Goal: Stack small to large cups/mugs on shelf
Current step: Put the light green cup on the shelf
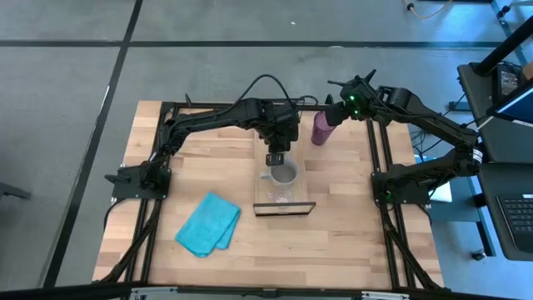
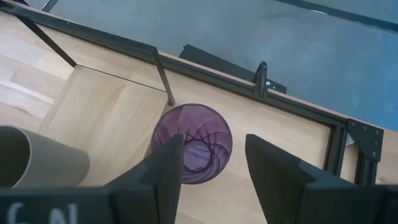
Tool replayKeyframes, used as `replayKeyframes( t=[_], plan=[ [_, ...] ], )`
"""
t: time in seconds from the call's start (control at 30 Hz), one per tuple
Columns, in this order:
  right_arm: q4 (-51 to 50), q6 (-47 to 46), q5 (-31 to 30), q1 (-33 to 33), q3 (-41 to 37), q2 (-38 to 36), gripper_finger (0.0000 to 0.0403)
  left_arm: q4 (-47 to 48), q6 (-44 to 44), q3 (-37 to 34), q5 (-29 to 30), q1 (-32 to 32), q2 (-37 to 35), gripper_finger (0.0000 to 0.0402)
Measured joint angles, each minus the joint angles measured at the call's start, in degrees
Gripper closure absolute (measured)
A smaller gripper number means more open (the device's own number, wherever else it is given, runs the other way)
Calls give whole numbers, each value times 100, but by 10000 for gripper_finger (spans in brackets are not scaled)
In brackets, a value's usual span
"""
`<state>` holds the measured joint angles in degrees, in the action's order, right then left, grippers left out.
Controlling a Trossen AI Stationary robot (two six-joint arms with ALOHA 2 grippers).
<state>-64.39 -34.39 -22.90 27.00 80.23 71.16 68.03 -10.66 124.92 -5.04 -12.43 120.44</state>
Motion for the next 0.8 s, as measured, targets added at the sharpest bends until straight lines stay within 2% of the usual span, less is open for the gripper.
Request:
replayKeyframes(
  t=[0.1, 0.23, 0.43, 0.8],
  plan=[
    [-40, 0, 0, 0, 0, 0, 228, 2, 2, -2, 57, -49, 0, 355],
    [-42, 0, 0, 1, 0, 0, 228, 107, 7, -2, 416, -180, 0, 355],
    [-84, 0, -2, 4, 0, 0, 228, 292, 104, -9, 337, -258, -167, 355],
    [-299, -42, -2, 2, 0, 0, 228, 1136, 284, -78, 599, -278, -268, 355]
  ],
)
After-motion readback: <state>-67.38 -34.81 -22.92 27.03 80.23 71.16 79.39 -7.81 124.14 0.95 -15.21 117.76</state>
